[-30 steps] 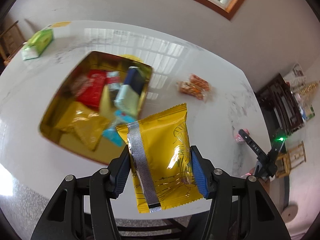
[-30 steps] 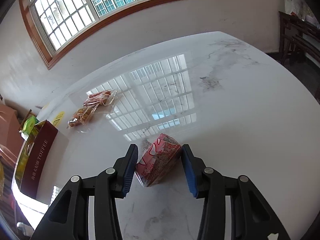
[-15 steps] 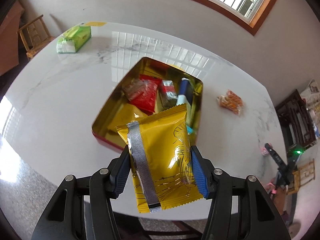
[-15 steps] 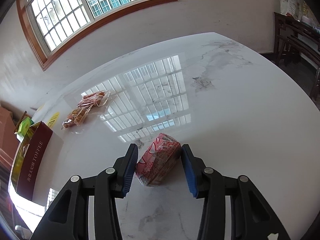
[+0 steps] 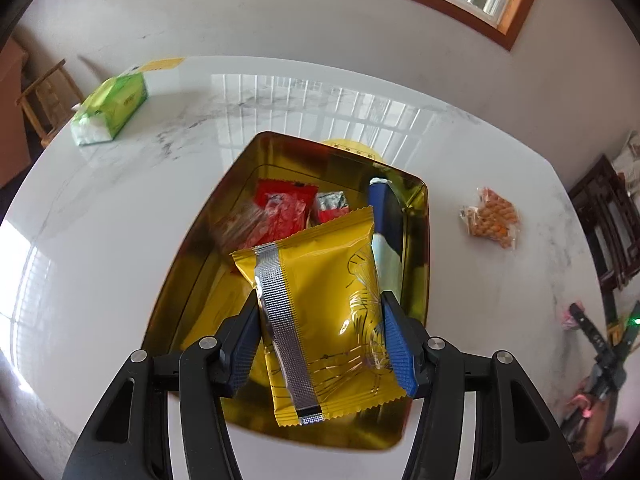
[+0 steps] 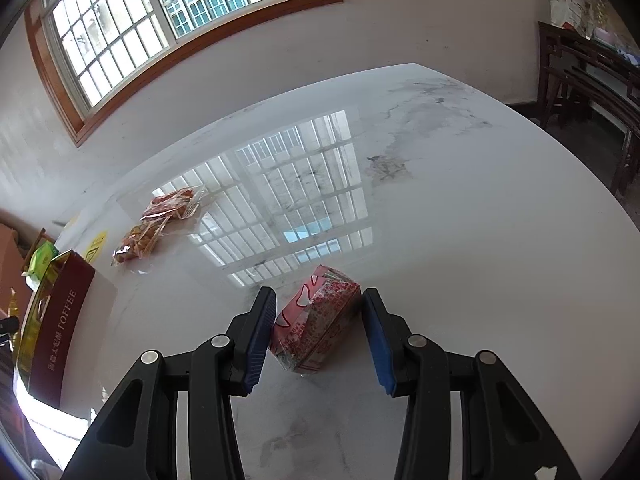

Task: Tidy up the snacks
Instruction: 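Lower the yellow bag into the tin and open the left gripper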

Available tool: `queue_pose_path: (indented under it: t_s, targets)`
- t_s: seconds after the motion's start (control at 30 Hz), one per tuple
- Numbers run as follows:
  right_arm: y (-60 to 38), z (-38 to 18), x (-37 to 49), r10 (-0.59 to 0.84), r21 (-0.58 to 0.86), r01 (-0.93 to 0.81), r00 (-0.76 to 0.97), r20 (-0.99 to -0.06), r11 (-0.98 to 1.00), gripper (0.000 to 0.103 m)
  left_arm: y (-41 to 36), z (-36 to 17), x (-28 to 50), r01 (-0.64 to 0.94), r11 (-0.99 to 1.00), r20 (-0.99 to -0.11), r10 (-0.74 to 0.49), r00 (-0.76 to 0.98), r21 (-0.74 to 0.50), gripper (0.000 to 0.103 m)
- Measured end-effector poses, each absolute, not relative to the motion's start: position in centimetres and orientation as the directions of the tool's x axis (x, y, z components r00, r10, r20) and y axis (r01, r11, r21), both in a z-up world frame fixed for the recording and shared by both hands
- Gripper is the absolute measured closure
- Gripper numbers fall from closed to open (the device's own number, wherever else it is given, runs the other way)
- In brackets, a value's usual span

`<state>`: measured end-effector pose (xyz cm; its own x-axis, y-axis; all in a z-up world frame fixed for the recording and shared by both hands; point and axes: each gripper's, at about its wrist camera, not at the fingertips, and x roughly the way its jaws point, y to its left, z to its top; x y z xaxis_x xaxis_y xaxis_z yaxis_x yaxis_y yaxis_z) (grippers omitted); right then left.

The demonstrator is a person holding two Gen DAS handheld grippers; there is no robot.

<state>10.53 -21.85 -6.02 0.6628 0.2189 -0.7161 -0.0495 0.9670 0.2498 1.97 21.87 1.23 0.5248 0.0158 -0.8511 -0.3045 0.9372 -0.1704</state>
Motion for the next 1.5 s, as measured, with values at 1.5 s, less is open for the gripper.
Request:
queue_pose_path:
  t_s: [1.5]
  targets:
    - [-20.8,-6.0,10.1,0.106,0.098,-0.049,0.645,-0.757,0.994,0.065,21.0,0.7,-4.5,-0.363,0.931,-0.698,0.285,0.657,0.039,0.043]
